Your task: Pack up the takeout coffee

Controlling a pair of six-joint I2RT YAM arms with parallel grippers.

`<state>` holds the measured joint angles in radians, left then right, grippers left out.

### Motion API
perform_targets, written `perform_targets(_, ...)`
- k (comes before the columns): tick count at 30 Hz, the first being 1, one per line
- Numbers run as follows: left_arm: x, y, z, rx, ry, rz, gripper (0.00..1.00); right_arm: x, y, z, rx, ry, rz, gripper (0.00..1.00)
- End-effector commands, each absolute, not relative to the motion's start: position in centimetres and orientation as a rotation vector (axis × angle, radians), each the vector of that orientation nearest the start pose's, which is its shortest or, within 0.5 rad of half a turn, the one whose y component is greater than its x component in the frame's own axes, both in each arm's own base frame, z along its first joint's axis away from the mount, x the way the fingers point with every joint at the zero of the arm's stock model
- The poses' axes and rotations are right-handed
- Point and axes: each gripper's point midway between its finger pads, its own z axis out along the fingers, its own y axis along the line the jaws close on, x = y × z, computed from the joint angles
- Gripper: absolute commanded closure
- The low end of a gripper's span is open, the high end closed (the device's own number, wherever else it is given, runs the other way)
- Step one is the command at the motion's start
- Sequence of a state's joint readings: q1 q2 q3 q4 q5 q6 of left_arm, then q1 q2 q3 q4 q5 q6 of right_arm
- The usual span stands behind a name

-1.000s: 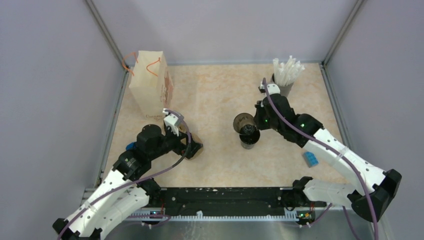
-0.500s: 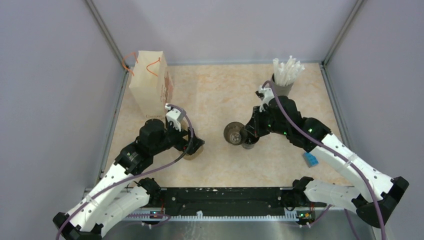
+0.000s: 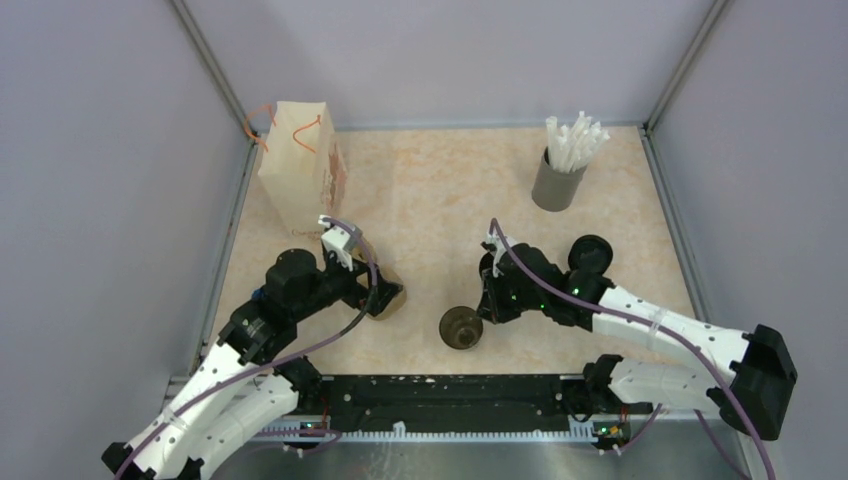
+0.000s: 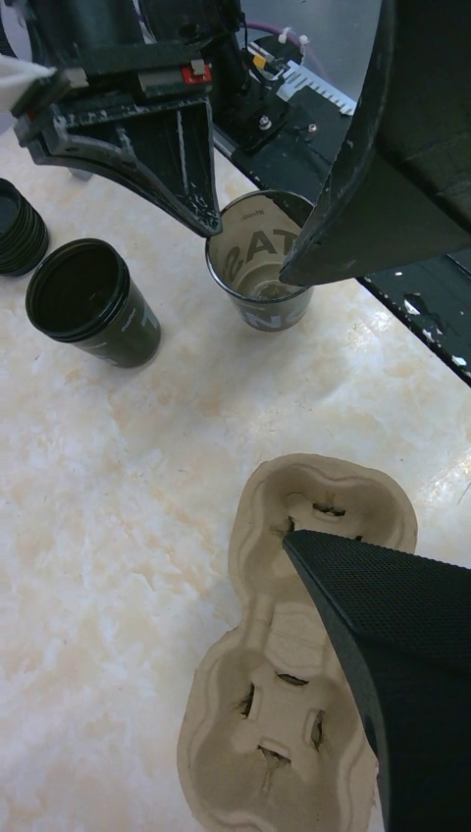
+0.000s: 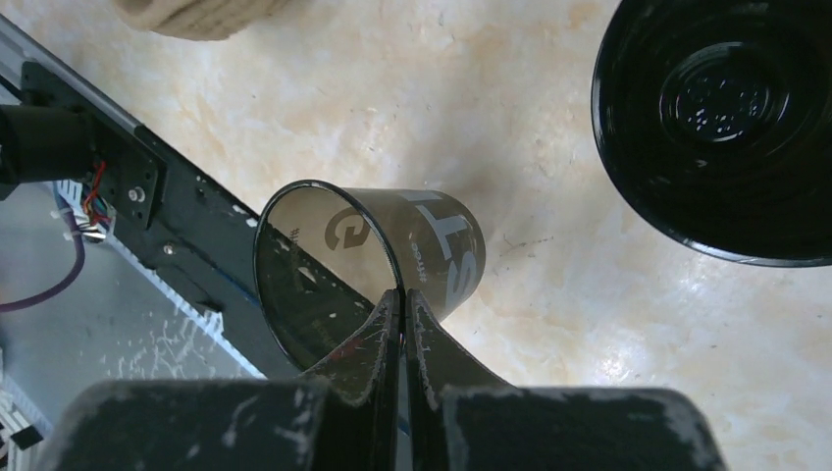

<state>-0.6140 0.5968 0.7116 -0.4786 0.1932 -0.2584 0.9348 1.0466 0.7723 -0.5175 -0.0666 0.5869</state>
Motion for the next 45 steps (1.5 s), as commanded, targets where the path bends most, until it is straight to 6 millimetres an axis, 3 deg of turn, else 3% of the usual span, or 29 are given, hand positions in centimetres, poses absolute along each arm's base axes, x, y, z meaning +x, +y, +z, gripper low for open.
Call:
perform_targets(1,18.4,-17.9,23.3,0.486,1.887,-0.746,0.01,14.5,26.6,14.5,-0.419,2.385,0.869,1.00)
perform_targets(5,18.3,-17.9,23.2,0.488,1.891,-0.748,0.01,14.8,26.2,14.0,-0.383,2.379,0.851,1.00)
perform_targets(10,18.3,-17.9,23.0,0.490,1.898,-0.744,0.01,15.6,25.0,14.0,-0.334,2.383,0.759,0.80)
perform_targets(13,18.3,-17.9,22.9,0.490,1.900,-0.743,0.01,15.8,23.7,14.1,-0.285,2.373,0.705,0.74)
perform_targets(23,18.3,-18.0,22.8,0.493,1.902,-0.743,0.01,16.8,20.4,12.8,-0.162,2.394,0.496,0.70)
perform_targets(40,18.4,-17.8,22.8,0.489,1.898,-0.736,0.01,21.0,21.6,9.4,-0.033,2.314,0.373,0.62)
perform_targets(45,18.4,-17.8,22.8,0.487,1.897,-0.735,0.01,22.8,21.8,9.5,-0.006,2.269,0.304,0.61)
